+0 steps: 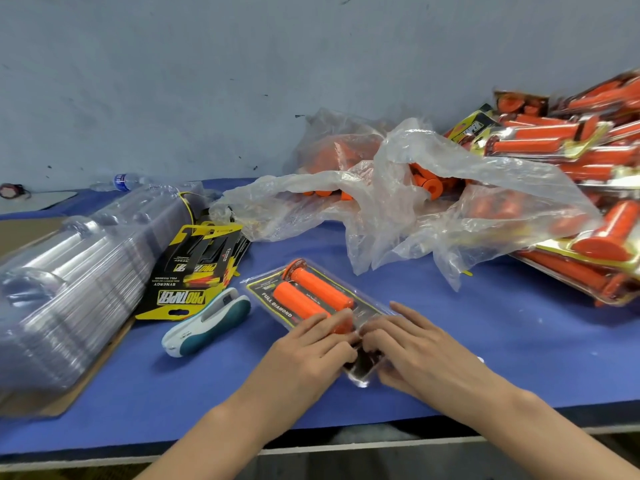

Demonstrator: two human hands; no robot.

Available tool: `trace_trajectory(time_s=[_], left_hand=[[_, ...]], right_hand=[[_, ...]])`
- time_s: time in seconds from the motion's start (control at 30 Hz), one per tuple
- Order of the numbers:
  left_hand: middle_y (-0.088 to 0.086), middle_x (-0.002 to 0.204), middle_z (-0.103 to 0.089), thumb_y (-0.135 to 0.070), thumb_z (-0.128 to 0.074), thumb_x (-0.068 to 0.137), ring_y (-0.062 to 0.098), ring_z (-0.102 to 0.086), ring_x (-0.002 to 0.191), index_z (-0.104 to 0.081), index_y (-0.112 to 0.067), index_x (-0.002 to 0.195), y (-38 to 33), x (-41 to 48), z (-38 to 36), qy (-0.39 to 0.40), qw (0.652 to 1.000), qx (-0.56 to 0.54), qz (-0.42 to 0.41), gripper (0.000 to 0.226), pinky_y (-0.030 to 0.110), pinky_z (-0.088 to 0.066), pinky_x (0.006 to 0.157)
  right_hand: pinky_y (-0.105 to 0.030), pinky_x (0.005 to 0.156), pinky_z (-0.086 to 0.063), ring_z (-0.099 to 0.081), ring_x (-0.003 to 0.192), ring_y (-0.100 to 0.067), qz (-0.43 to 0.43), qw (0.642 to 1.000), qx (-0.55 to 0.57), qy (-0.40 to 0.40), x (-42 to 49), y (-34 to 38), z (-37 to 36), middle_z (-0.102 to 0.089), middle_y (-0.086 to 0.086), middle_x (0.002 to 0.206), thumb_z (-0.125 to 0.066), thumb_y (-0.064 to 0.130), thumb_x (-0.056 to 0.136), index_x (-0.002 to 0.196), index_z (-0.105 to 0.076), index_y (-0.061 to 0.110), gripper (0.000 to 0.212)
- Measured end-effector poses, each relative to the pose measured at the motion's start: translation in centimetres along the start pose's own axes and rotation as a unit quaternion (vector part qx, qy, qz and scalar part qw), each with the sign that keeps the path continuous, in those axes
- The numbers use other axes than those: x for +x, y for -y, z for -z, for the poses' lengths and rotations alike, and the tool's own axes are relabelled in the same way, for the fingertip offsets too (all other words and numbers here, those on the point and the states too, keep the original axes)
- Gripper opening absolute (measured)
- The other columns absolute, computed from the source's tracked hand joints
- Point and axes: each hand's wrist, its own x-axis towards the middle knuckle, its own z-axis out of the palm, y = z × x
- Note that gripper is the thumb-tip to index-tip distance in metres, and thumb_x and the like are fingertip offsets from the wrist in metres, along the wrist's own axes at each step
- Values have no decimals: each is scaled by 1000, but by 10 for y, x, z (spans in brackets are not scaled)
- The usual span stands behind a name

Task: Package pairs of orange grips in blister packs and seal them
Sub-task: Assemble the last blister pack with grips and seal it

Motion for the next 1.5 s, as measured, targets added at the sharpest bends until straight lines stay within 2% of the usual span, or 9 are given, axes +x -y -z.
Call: trace_trajectory(time_s=[0.1, 0.2, 0.43, 0.6, 0.83, 0.93, 1.1, 1.27, 1.5], left_hand=[[-1, 122, -69, -3, -73, 86, 20, -44, 139, -66, -13, 92, -2, -3, 2, 9, 999, -50, 14, 14, 39, -44, 108], [2, 125, -68, 5, -74, 81, 23, -44, 138, -67, -7, 93, -4, -4, 6, 29, 995, -91, 30, 19, 40, -48, 104], [-1, 136, -52, 17, -80, 66, 22, -56, 127, -69, -3, 94, -2, -5, 17, 44, 989, -137, 38, 36, 37, -54, 94], [-5, 137, -52, 14, -79, 67, 15, -53, 130, -66, -8, 95, 5, -11, 16, 30, 989, -143, 31, 37, 28, -53, 95], [-13, 144, -43, -19, -50, 100, 6, -51, 130, -57, -19, 100, 12, -15, 10, -26, 985, -166, 22, 7, 31, -52, 97], [-14, 144, -42, -26, -42, 103, 5, -51, 130, -59, -18, 100, 13, -14, 9, -27, 985, -170, 22, 19, 30, -53, 97], [-9, 128, -65, -24, -54, 100, 12, -49, 134, -72, -16, 95, 17, -15, 8, -16, 995, -88, -38, 20, 24, -47, 103], [-10, 107, -64, -17, -66, 94, 17, -58, 111, -66, -26, 106, 18, -20, 5, -34, 998, -30, -37, 15, 20, -46, 90], [-3, 89, -62, -13, -55, 99, 15, -54, 80, -69, -24, 98, 4, 0, -2, -77, 997, 17, -8, 18, 25, -47, 69]], right_hand=[[-45, 105, -44, -55, 125, -11, -51, 997, 7, 63, 2, -6, 2, -57, 6, 136, -80, 22, 70, 130, -58, 20, 64], [-47, 98, -50, -58, 123, -13, -35, 996, -8, 78, 6, -8, 5, -55, 4, 141, -83, 10, 64, 131, -61, 20, 71], [-33, 92, -55, -65, 112, -10, -4, 999, 1, 52, 2, -20, 15, -67, 7, 125, -87, 8, 65, 121, -69, 22, 60], [-28, 51, -41, -52, 63, -19, -19, 998, -59, 28, 1, -22, 14, -55, 5, 76, -82, 4, 59, 77, -57, 19, 34], [-29, 66, -27, -37, 59, -21, 27, 987, -145, -57, 3, -32, 6, -41, 3, 65, -47, 2, 69, 68, -41, 20, 19], [-29, 64, -24, -37, 57, -21, 23, 988, -144, -54, 5, -33, 7, -41, 3, 64, -41, 2, 68, 67, -40, 20, 18], [-27, 64, -26, -39, 55, -19, 21, 992, -118, -33, 2, -37, 8, -42, 5, 65, -54, 2, 63, 68, -41, 21, 23], [-28, 65, -27, -42, 56, -20, -12, 992, -129, -10, -3, -38, 13, -44, 5, 67, -73, 6, 61, 70, -45, 21, 34], [-29, 80, -46, -53, 74, -14, -3, 997, -69, -34, 11, 6, 3, -54, 9, 81, -63, 46, 84, 82, -53, 27, 22]])
